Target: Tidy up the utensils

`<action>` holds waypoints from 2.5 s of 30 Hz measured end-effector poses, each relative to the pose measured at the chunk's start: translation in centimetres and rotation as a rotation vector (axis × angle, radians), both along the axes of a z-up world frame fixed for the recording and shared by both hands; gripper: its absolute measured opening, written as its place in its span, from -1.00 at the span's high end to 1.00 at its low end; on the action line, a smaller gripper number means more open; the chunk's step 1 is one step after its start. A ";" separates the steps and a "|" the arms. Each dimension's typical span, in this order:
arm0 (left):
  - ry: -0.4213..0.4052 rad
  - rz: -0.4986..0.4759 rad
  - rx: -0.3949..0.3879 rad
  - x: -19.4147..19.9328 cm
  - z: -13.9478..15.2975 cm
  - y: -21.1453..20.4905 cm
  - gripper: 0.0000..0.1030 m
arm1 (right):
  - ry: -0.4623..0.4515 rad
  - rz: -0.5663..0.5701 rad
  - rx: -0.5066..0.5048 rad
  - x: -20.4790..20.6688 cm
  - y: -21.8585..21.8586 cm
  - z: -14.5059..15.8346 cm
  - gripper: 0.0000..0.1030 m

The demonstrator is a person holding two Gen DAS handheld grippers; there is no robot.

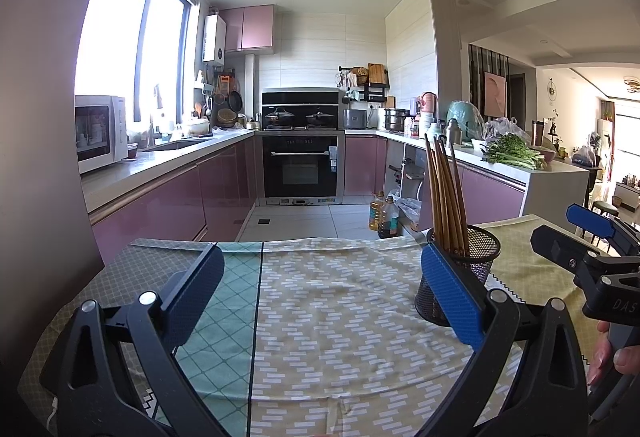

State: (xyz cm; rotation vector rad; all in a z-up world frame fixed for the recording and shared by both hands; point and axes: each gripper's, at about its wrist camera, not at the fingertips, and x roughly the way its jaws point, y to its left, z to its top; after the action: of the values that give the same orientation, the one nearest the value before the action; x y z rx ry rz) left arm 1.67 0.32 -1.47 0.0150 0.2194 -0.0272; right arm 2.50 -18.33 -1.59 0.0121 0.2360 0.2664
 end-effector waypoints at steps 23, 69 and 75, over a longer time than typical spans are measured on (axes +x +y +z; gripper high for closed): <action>0.004 0.001 -0.002 0.0 -0.1 0.0 -0.89 | 0.002 0.001 0.001 0.0 0.0 -0.1 -0.87; 0.014 0.003 -0.003 -0.1 -0.5 -0.2 -0.89 | 0.006 -0.001 0.005 -0.1 -0.2 -0.2 -0.87; 0.016 0.003 -0.004 0.0 -0.5 -0.1 -0.89 | 0.008 -0.002 0.005 -0.1 -0.2 -0.2 -0.87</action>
State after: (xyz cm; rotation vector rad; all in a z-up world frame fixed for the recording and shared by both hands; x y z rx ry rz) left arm 1.63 0.18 -1.94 0.0102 0.2356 -0.0245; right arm 2.36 -18.57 -1.83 0.0184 0.2433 0.2653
